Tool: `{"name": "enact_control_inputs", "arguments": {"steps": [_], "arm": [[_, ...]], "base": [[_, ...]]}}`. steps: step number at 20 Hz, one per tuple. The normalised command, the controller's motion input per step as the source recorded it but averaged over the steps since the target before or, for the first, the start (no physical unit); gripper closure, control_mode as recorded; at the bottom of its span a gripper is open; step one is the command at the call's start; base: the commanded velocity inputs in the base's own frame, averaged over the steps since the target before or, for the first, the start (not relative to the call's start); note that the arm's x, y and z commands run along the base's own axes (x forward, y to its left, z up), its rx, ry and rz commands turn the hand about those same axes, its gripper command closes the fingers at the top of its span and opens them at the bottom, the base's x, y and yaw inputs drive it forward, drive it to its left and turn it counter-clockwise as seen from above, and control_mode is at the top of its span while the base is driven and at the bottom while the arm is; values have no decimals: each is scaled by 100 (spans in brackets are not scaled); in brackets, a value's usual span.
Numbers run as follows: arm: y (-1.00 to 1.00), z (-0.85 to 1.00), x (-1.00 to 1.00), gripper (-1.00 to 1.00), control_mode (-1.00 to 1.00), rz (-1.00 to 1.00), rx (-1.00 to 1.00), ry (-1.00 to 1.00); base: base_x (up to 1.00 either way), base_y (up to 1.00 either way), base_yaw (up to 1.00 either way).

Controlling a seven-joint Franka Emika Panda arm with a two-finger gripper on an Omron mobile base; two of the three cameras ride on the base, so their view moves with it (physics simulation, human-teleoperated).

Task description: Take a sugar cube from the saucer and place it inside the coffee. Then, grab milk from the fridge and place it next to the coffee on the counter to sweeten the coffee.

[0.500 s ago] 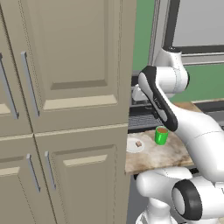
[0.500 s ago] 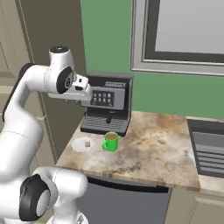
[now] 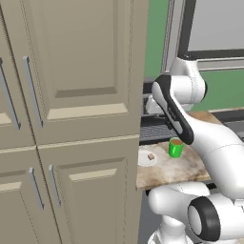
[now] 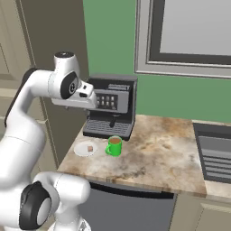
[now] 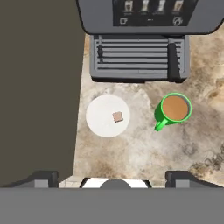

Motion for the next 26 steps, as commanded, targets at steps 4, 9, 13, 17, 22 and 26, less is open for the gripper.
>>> {"name": "enact_control_inputs", "arguments": {"steps": [4, 9, 13, 17, 22, 26], "arm": [[-71, -53, 0, -100, -100, 4, 1, 6], [-69, -78, -6, -100, -100, 30, 0, 1], [-42, -74, -12, -100, -100, 45, 2, 0], [9, -38, 12, -100, -100, 22, 0, 0], [40, -16, 17, -100, -100, 8, 0, 1], [49, -18, 9, -100, -100, 2, 0, 2]], "base": [[0, 0, 0], [0, 0, 0], [0, 0, 0], [0, 0, 0], [0, 0, 0], [0, 0, 0]]}}
